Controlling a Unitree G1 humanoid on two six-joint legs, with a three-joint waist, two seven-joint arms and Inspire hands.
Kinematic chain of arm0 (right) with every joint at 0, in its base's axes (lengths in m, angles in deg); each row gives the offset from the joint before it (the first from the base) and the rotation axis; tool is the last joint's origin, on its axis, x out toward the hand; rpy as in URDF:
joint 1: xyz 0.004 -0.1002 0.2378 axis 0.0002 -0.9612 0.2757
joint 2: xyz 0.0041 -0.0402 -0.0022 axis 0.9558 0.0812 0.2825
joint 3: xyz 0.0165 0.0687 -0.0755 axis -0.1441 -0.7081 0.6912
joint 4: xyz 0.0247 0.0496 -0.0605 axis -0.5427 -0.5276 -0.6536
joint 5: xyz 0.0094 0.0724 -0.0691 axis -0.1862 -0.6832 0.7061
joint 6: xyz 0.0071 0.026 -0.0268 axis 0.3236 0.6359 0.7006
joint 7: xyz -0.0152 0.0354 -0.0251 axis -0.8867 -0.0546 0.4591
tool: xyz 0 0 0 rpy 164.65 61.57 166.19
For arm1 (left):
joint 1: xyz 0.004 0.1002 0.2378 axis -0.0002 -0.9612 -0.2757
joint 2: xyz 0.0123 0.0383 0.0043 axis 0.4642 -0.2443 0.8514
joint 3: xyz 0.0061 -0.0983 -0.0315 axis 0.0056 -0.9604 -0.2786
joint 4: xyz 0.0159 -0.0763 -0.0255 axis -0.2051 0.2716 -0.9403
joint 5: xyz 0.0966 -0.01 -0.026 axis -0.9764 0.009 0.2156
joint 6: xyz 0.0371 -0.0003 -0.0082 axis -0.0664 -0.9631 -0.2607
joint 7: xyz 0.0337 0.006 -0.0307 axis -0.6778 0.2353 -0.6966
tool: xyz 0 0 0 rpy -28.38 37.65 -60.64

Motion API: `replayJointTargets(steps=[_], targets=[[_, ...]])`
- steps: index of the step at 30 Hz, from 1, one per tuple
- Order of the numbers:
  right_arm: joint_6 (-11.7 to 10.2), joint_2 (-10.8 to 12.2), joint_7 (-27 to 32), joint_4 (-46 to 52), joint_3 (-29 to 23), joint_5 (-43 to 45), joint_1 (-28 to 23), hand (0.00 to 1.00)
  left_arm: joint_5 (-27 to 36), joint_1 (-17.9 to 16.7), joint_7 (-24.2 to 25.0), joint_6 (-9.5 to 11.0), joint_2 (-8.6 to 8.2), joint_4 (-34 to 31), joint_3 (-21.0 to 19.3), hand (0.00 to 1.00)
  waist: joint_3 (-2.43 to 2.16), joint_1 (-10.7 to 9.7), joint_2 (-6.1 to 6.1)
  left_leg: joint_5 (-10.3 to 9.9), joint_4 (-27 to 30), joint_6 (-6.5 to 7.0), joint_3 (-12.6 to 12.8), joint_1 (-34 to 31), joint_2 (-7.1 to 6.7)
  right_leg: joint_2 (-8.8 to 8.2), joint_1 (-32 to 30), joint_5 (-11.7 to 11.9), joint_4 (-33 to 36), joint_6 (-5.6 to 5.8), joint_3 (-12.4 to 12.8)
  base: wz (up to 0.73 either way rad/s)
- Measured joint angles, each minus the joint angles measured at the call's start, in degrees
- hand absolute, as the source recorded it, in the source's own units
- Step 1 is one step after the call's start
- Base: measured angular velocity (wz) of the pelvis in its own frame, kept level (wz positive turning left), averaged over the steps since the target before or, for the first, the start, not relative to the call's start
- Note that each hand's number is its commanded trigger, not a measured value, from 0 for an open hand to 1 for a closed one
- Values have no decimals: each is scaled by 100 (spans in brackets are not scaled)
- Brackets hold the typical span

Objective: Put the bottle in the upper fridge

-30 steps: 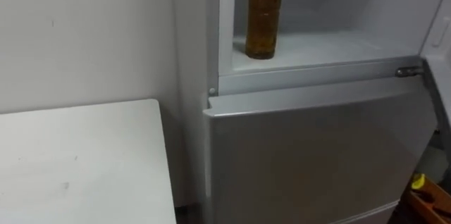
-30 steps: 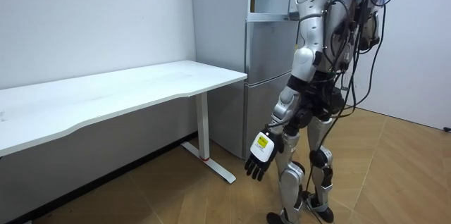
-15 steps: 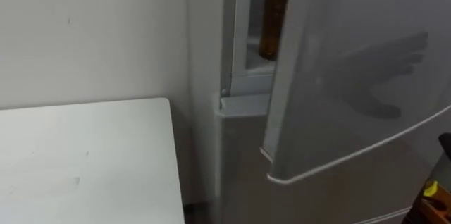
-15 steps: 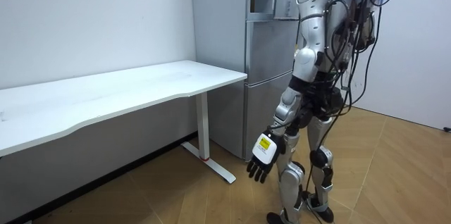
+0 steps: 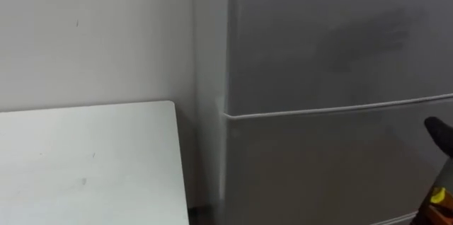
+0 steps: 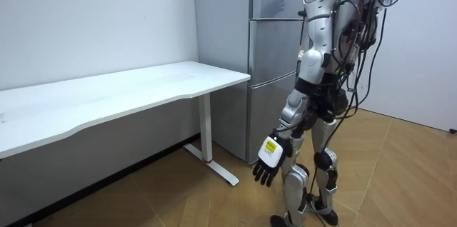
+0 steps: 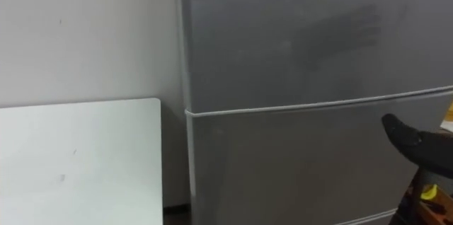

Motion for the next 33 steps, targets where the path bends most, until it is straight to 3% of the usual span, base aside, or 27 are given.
replayJointTargets(steps=[4,13,25,33], targets=[[0,130,-84,52,282,0,375,0,-68,135,0,13,3,62,0,0,18,98,-33,-1,-2,1,-16,-48,0,1,-16,1,5,-1,-4,0],[-117,144,-244,57,564,-42,1240,0,-162,236,21,12,16,57,117,0,28,181,-62,0,52,0,-202,-120,-8,-6,7,0,-12,0,-217,11],[-241,311,-80,-731,840,-217,1894,0,-667,318,172,-45,17,-34,187,0,39,284,-39,0,150,2,-301,-152,-3,-20,50,12,-7,-15,-348,2],[-308,351,229,-1255,1096,162,2182,0,-780,427,276,-242,22,-76,268,0,24,367,22,18,214,18,-355,-207,6,-16,89,37,-3,-39,-394,3]])
